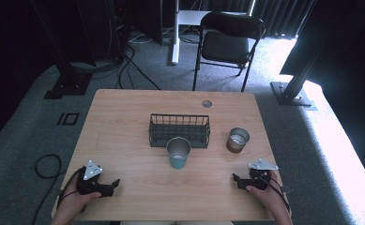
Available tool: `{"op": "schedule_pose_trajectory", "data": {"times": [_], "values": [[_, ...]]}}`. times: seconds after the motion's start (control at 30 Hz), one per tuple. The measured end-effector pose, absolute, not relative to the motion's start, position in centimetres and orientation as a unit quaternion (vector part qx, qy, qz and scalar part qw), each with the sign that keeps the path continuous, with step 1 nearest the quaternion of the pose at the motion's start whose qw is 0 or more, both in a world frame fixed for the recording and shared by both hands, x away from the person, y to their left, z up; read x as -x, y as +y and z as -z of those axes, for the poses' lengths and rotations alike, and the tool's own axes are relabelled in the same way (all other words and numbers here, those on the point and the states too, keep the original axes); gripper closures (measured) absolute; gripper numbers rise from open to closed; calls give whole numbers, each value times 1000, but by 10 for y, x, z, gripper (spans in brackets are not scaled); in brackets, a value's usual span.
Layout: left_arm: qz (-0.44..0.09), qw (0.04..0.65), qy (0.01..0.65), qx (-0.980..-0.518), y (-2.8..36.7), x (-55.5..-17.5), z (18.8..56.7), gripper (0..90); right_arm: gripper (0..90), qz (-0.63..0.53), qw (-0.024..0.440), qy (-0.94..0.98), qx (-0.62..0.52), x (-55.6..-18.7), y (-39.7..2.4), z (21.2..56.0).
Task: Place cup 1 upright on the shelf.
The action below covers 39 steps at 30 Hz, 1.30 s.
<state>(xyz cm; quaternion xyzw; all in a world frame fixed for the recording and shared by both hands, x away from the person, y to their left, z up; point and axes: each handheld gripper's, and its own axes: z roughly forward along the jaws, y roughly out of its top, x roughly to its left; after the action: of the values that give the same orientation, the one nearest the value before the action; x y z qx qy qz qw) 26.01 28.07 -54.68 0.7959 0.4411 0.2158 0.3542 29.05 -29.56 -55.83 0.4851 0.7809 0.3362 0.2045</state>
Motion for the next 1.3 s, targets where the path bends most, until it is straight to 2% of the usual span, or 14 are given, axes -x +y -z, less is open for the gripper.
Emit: {"op": "schedule_pose_trajectory", "data": {"times": [0.63, 1.3], "values": [[-235, 387, 347, -821, 247, -268, 530, 4, 108, -336, 205, 781, -485, -290, -296, 558], [-197, 452, 231, -839, 200, -280, 514, 3, 108, -336, 205, 781, -485, -290, -296, 558]]}}
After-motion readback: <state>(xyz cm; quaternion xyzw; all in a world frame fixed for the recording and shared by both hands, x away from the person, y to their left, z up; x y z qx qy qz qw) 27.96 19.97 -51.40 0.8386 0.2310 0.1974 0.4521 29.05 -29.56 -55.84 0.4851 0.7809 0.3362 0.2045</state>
